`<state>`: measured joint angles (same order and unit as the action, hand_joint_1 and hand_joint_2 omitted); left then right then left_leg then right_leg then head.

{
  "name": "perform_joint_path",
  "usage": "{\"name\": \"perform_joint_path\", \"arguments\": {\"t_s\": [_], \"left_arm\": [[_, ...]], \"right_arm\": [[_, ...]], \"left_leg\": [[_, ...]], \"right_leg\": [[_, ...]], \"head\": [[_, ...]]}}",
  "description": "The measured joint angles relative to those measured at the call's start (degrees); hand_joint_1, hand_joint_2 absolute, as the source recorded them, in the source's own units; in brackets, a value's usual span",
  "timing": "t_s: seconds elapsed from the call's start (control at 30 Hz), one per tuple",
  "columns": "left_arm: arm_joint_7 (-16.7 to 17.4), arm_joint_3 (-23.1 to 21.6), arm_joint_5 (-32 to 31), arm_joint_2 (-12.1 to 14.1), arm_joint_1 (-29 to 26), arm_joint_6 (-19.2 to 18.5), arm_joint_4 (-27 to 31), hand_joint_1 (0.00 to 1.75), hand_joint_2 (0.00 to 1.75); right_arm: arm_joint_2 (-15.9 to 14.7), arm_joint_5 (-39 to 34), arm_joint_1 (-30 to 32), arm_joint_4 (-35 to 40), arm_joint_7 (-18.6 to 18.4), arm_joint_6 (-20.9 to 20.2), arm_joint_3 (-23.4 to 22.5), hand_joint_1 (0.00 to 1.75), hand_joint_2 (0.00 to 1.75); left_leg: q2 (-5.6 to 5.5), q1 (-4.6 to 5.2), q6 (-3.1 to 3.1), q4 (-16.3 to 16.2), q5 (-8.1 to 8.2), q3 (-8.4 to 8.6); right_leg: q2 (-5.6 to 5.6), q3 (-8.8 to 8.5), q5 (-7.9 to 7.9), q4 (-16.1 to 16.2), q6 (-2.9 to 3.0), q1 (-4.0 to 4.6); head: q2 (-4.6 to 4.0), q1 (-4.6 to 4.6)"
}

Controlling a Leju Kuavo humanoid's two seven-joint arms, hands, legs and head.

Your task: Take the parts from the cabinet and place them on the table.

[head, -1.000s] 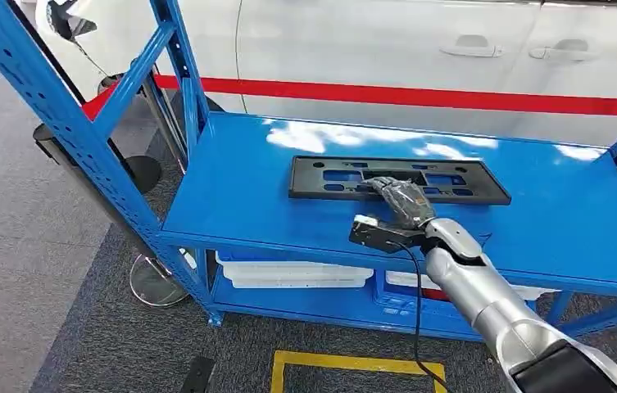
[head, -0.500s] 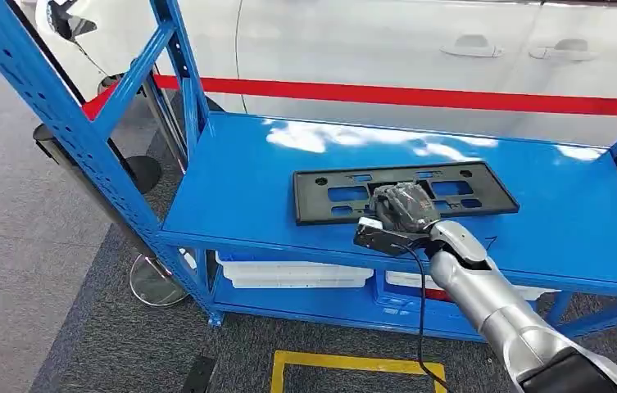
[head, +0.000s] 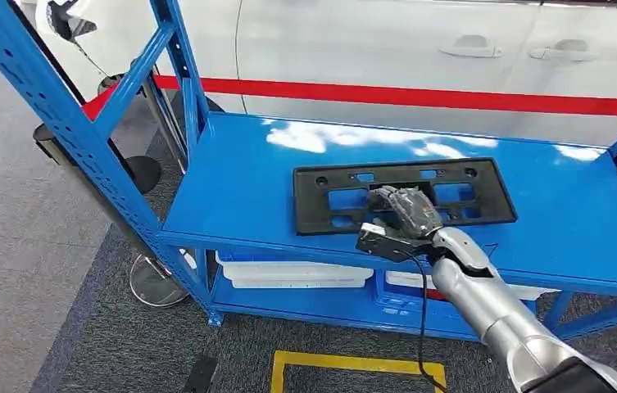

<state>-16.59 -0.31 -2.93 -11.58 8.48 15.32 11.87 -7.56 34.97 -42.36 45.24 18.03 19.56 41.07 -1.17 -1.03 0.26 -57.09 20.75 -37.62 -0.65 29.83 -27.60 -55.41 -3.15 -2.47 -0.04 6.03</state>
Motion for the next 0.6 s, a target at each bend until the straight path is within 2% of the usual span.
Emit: {"name": "perform_joint_path", "arguments": {"t_s": [0.03, 0.07, 0.6], "left_arm": [[0.0, 0.0, 0.0, 0.0, 0.0, 0.0, 0.0, 0.0, 0.0], [0.0, 0.0, 0.0, 0.0, 0.0, 0.0, 0.0, 0.0, 0.0], [0.0, 0.0, 0.2, 0.0, 0.2, 0.0, 0.0, 0.0, 0.0]], "right_arm": [[0.0, 0.1, 0.1, 0.1, 0.0, 0.0, 0.0, 0.0, 1.75], [-0.1, 0.1, 0.2, 0.1, 0.0, -0.2, 0.0, 0.0, 0.0], [-0.2, 0.0, 0.2, 0.1, 0.1, -1.0, -0.3, 0.0, 0.0]], "left_leg": [[0.0, 0.0, 0.0, 0.0, 0.0, 0.0], [0.0, 0.0, 0.0, 0.0, 0.0, 0.0], [0.0, 0.0, 0.0, 0.0, 0.0, 0.0]], "right_leg": [[0.0, -0.01, 0.0, 0.0, 0.0, 0.0], [0.0, -0.01, 0.0, 0.0, 0.0, 0.0], [0.0, -0.04, 0.0, 0.0, 0.0, 0.01]], "head": [[0.0, 0.0], [0.0, 0.0], [0.0, 0.0]]}}
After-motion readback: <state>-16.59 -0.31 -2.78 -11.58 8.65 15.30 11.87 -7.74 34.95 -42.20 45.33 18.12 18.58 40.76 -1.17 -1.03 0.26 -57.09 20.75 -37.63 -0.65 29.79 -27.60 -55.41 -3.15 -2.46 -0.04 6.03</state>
